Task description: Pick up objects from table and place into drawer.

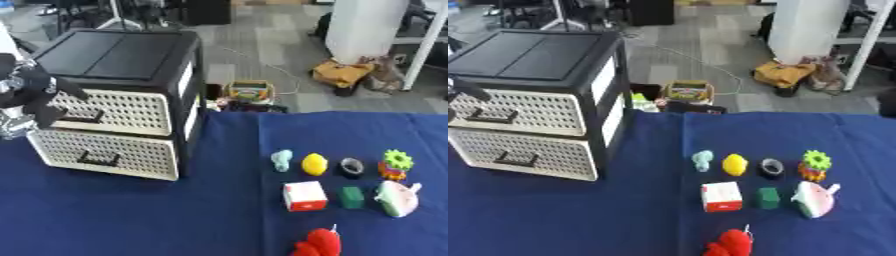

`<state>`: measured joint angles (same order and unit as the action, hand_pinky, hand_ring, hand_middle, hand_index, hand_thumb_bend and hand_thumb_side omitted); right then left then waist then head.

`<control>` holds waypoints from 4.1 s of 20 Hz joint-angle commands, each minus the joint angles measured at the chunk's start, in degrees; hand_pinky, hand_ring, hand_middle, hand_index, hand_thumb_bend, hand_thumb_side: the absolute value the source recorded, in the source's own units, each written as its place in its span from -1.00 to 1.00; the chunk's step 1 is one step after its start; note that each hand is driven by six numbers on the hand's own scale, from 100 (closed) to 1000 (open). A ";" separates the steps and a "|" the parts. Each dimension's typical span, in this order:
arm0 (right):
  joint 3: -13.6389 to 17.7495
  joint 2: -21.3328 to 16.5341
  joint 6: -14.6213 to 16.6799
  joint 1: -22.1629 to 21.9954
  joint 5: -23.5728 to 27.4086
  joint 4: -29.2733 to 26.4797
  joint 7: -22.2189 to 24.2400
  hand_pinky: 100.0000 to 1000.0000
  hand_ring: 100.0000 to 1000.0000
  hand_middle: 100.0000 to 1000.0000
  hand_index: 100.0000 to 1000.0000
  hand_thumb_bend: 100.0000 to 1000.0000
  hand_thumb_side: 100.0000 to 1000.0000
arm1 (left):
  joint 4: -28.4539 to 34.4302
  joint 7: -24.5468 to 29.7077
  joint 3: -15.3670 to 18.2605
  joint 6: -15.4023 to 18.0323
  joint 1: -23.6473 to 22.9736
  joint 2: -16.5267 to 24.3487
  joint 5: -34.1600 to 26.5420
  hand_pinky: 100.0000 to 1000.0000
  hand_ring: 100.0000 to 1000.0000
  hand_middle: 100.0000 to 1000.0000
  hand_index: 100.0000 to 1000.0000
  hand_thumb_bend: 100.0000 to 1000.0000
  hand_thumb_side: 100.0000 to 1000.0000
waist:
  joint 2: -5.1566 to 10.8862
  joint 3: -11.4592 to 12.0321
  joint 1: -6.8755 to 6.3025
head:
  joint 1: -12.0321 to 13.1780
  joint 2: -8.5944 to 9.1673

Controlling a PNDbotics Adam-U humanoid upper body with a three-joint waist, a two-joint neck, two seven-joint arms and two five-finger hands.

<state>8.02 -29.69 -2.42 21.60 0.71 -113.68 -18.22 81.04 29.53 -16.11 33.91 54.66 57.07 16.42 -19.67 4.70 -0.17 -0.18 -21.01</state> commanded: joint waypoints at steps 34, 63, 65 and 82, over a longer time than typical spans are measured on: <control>0.37 -0.57 -0.01 0.43 0.52 -0.91 1.09 0.31 0.34 -0.16 0.65 -1.00 1.00 | -1.33 6.33 1.93 18.05 -0.18 2.13 9.95 -1.00 -1.00 -1.00 0.66 -1.00 1.00 | -0.43 -0.21 0.75 | -0.21 1.92; 0.44 -0.12 -0.20 0.48 1.52 -0.91 2.04 0.33 0.34 -0.19 0.64 -1.00 1.00 | -3.22 -7.79 2.81 18.05 0.47 1.41 19.20 -1.00 -1.00 -1.00 0.61 -1.00 1.00 | -1.27 -0.59 0.76 | -0.23 2.89; 0.44 -0.09 -0.21 0.47 1.53 -0.91 2.09 0.33 0.34 -0.19 0.64 -1.00 1.00 | -3.64 -8.98 2.84 18.05 0.74 1.15 19.95 -1.00 -1.00 -1.00 0.63 -1.00 1.00 | -1.31 -0.59 0.75 | -0.30 3.01; 0.42 -0.06 -0.26 0.51 1.52 -0.91 2.48 0.34 0.34 -0.20 0.64 -1.00 1.00 | -7.54 -12.45 4.52 18.05 2.36 0.28 19.79 -1.00 -1.00 -1.00 0.62 -1.00 1.00 | -1.81 -0.60 0.82 | -0.54 3.64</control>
<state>8.04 -28.93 -2.78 21.62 2.12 -113.68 -15.88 73.55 14.17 -12.83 49.28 55.85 56.22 37.05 -22.58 4.14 0.74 -0.63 -18.34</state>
